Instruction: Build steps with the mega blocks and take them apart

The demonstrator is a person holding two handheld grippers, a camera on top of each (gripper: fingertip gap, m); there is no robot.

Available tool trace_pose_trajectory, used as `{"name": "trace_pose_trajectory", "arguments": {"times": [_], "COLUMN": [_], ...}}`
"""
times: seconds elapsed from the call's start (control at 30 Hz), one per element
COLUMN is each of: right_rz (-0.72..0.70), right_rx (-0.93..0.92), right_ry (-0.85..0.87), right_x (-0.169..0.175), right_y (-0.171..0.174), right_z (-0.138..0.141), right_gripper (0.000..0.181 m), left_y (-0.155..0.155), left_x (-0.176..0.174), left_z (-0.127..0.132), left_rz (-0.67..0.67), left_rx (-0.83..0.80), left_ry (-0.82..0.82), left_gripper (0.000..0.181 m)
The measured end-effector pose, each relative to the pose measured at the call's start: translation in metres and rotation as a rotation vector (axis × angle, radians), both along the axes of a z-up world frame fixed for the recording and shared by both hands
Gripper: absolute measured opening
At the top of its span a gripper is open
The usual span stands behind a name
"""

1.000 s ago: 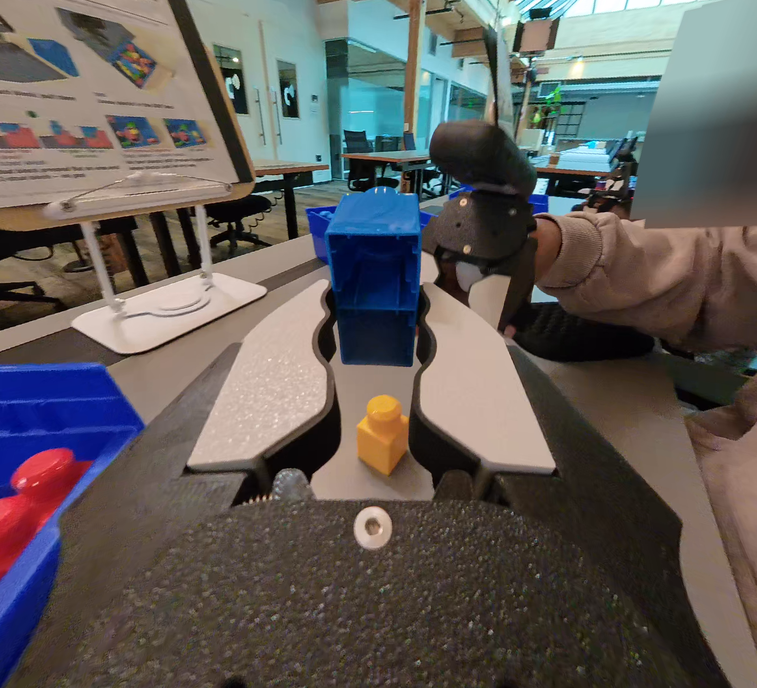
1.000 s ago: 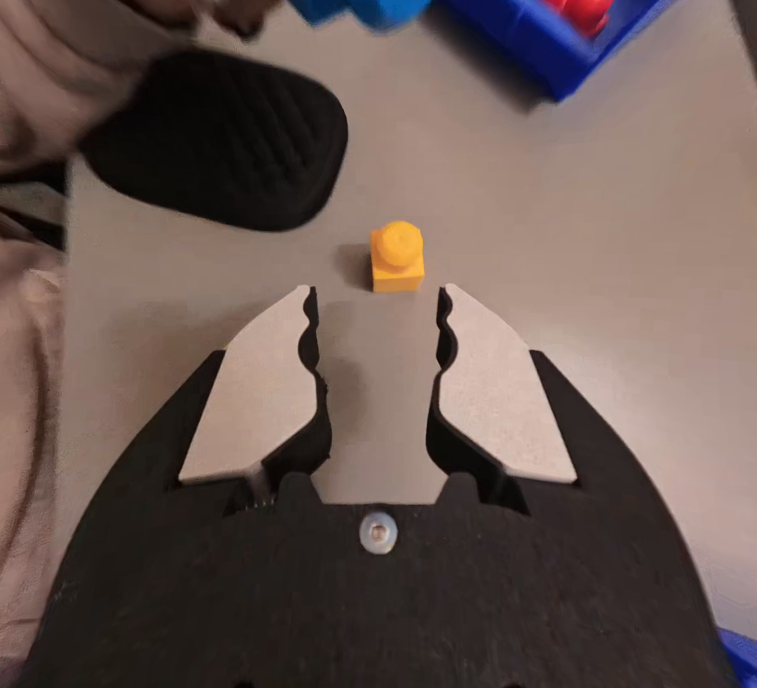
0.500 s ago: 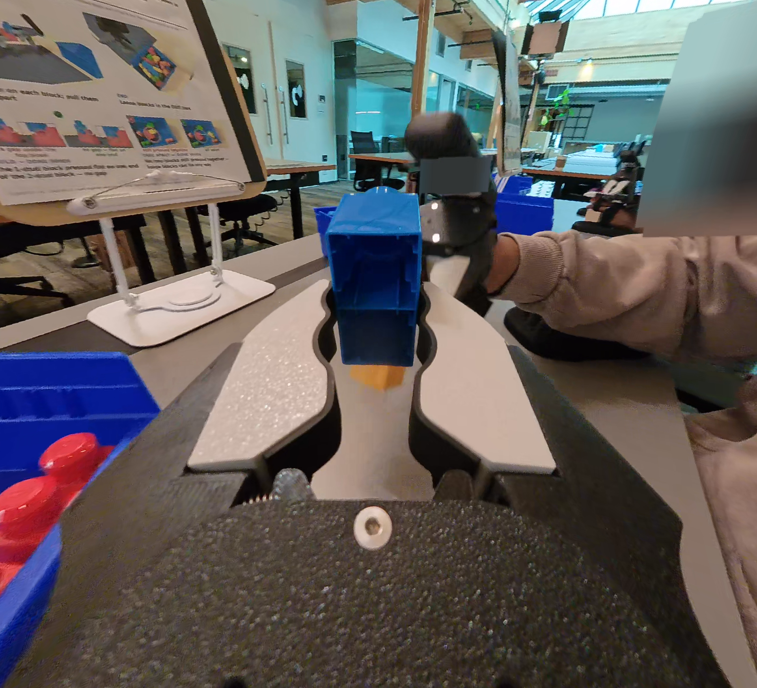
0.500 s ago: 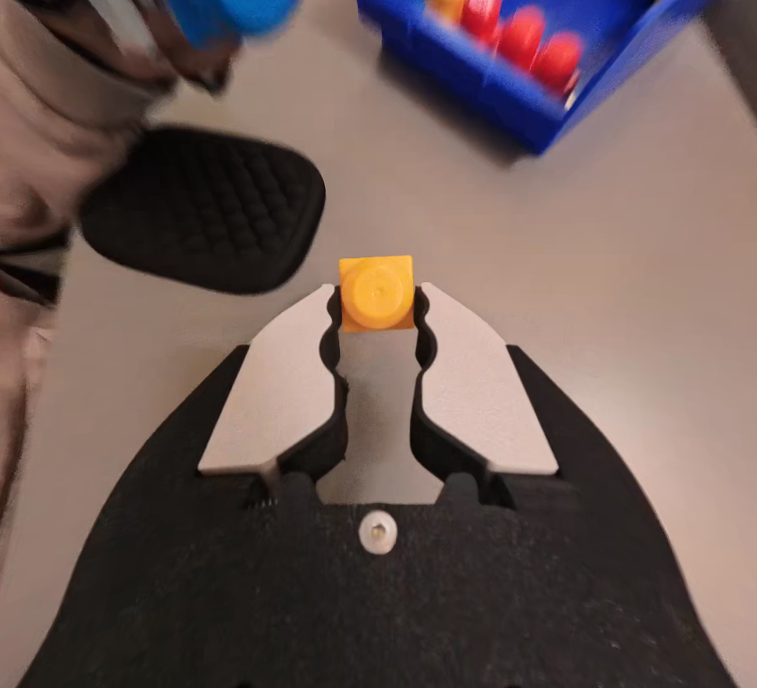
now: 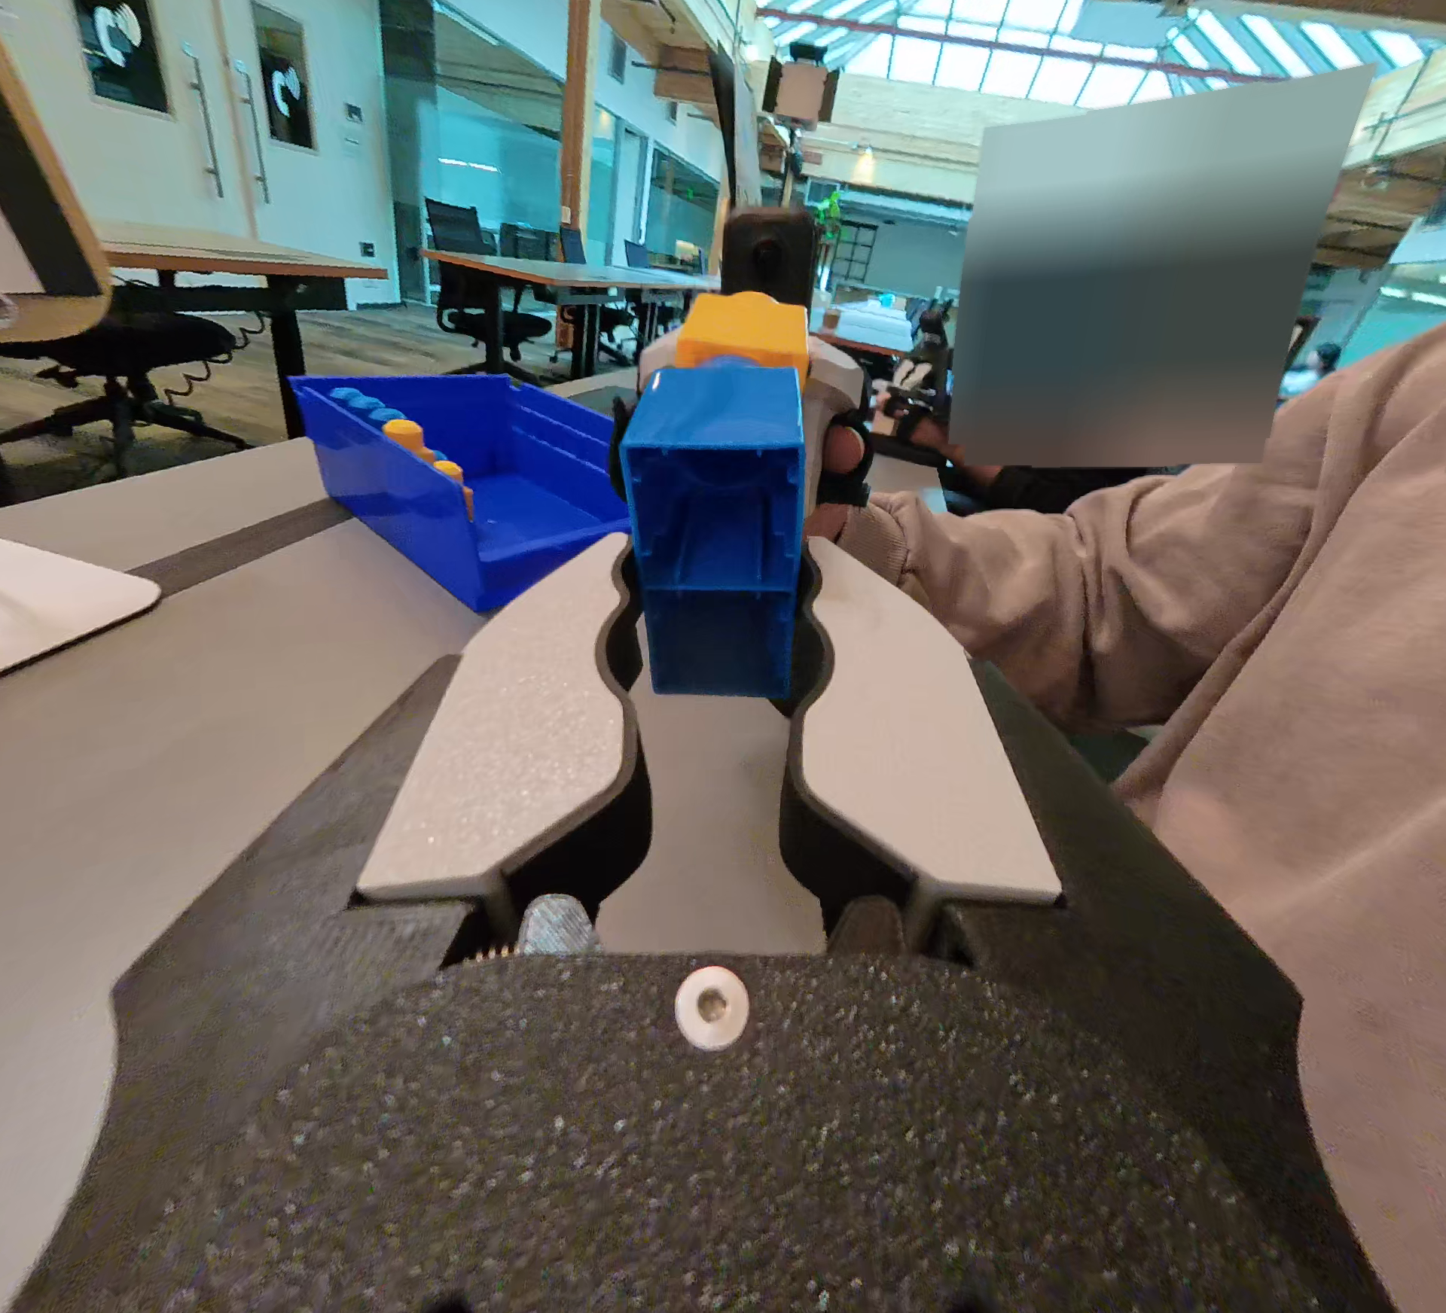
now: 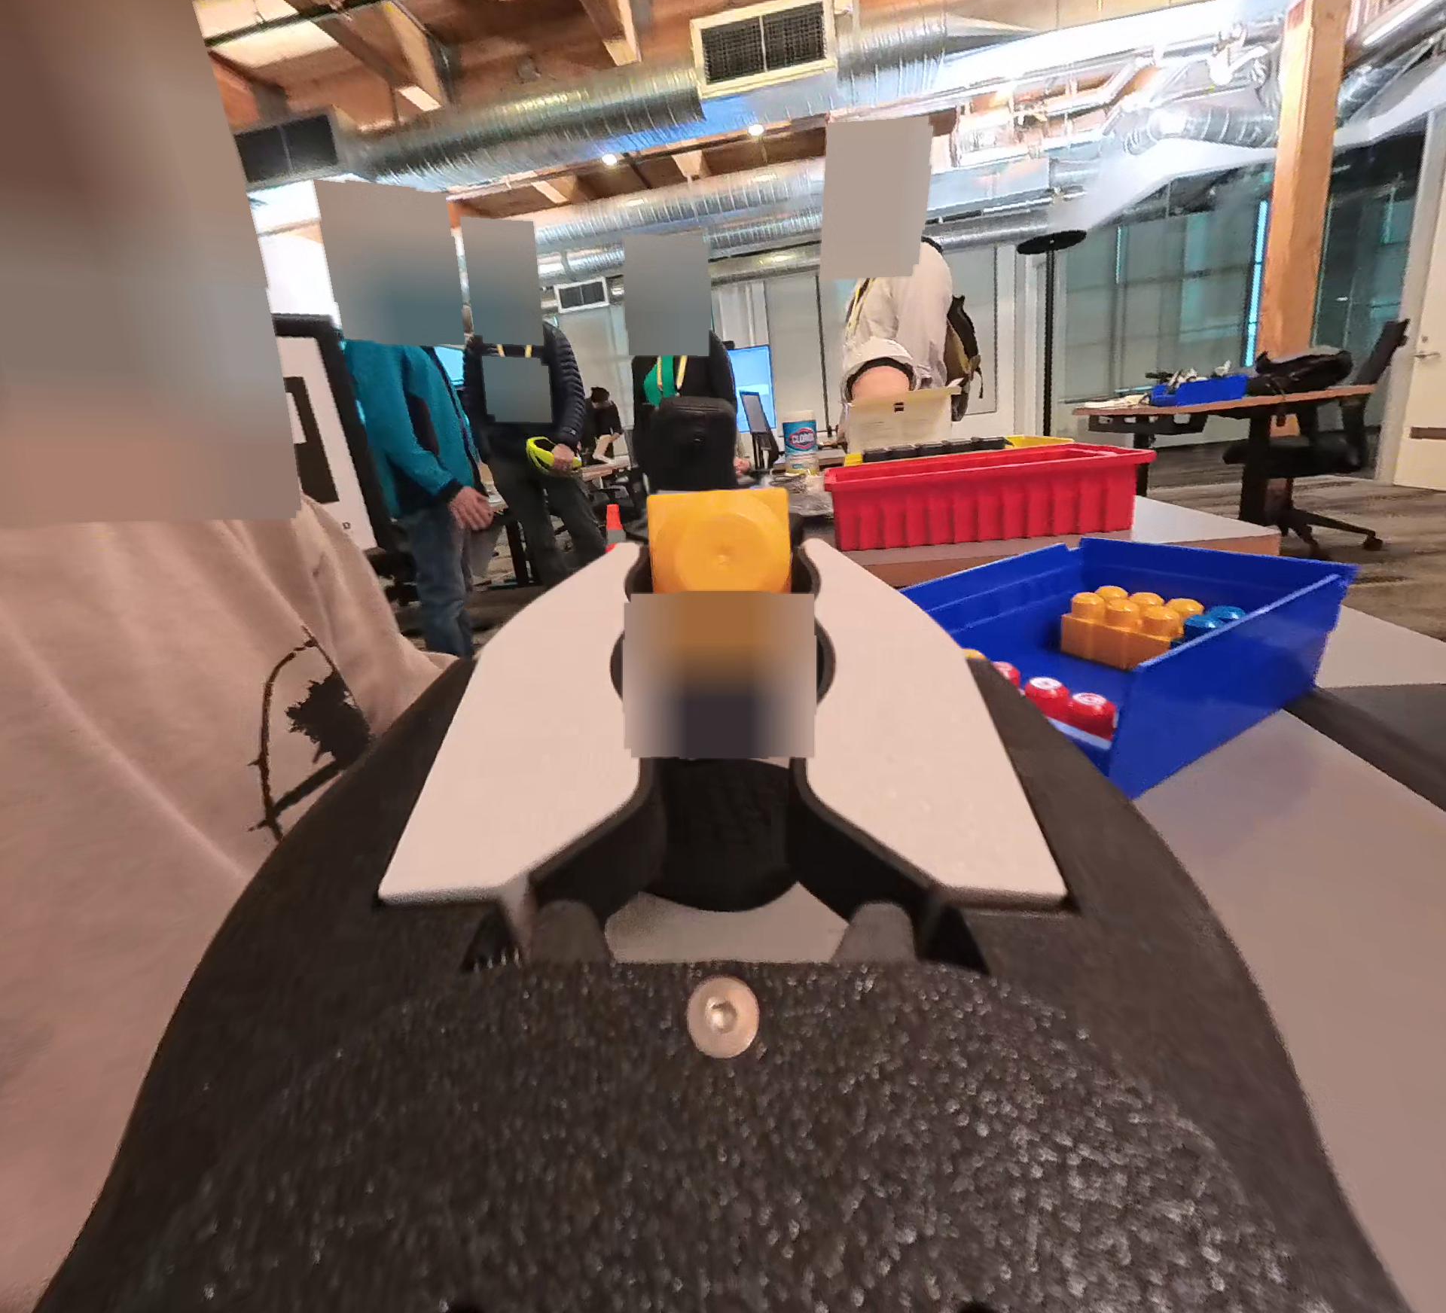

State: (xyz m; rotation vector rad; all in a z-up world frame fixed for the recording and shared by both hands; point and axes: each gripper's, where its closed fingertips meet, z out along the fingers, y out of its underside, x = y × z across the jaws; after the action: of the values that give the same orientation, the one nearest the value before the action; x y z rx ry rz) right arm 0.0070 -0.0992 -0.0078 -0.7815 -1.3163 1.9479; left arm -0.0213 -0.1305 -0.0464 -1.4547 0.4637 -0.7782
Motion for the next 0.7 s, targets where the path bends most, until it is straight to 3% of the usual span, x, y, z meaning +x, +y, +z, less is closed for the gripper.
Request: {"name": "trace_pose_trajectory", "arguments": {"times": [0.27, 0.7], "right_rz": [-0.026, -0.029], "right_rx": [0.122, 0.604], "right_ry": [-0.081, -0.514], "right_x": [0.008, 0.019], "right_y": [-0.007, -0.012], "right_z": [-0.008, -0.049], "right_gripper": [0.034, 0.033], "left_y": [0.005, 0.004], "left_x": [0.018, 0.024], "left_z": [-0.006, -0.052], "left_rz": [-0.059, -0.101], "left_rx": [-0.037, -0.184], "left_ry": [0.144, 0.555], "left_gripper": [0.037, 0.037]}}
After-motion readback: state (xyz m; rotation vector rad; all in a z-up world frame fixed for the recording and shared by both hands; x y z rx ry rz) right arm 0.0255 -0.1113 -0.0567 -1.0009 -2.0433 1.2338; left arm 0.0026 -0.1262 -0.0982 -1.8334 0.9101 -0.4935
